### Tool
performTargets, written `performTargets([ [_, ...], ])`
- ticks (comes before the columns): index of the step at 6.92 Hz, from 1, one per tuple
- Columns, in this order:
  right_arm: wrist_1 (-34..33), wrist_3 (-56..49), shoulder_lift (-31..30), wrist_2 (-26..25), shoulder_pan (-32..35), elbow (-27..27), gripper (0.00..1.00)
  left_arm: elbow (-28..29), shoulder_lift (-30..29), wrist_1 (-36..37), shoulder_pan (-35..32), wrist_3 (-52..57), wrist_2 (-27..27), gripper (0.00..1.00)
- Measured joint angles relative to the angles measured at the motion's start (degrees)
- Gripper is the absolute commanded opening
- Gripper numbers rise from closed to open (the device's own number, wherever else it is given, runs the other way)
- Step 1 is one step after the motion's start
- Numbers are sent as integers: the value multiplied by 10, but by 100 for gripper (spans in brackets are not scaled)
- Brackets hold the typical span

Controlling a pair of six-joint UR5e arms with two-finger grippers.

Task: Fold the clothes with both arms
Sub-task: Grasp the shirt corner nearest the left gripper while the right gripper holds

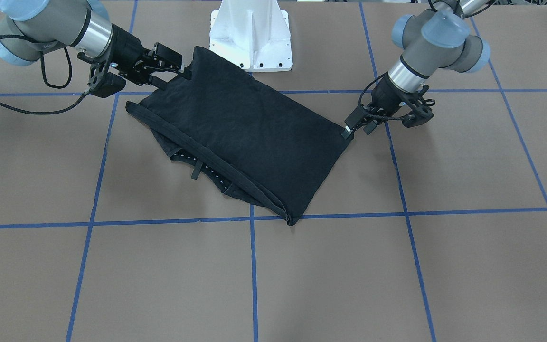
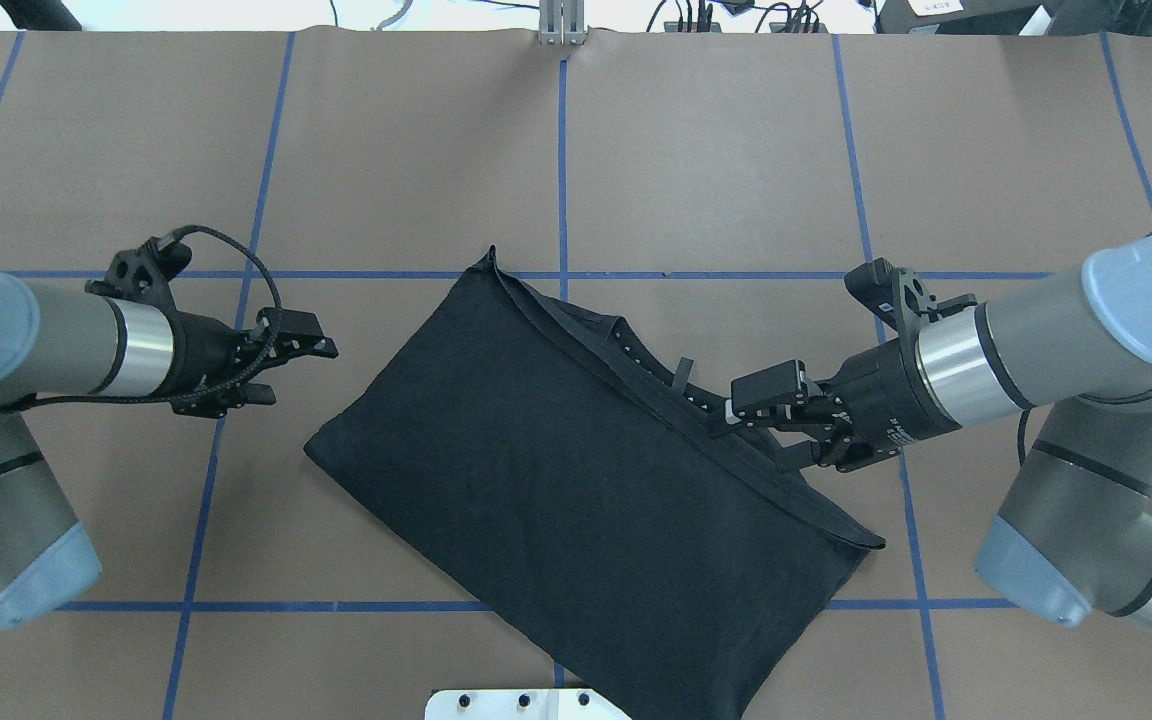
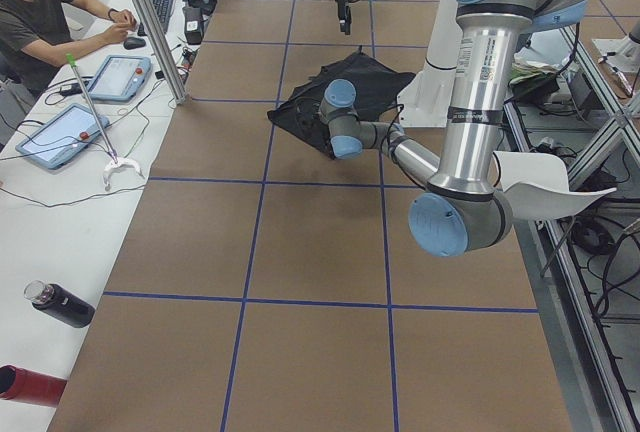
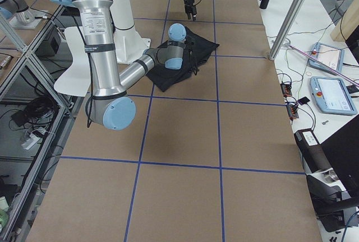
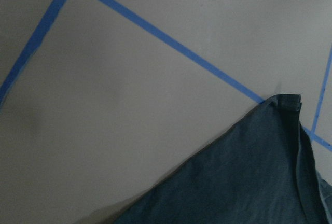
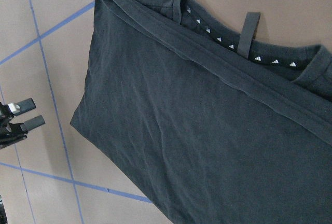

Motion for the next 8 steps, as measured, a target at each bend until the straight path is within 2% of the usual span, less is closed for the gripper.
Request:
performTargets([
  [3, 0, 0, 2, -14, 0, -2, 100, 22, 5, 1, 37, -17, 23, 99],
  [4, 0, 0, 3, -15, 0, -2, 100, 28, 5, 2, 42, -17, 24, 94],
  [5, 0, 0, 3, -15, 1, -2, 100, 31, 5, 2, 47, -17, 24, 84],
  [6, 0, 1, 3, -15, 1, -2, 100, 33, 5, 3, 53, -17, 25, 65],
  [7, 0, 1, 3, -14, 1, -1, 100, 35, 5, 3, 56, -17, 24, 39],
  [8, 0, 1, 3, -14, 2, -1, 100, 35, 5, 3, 57, -17, 24, 6],
])
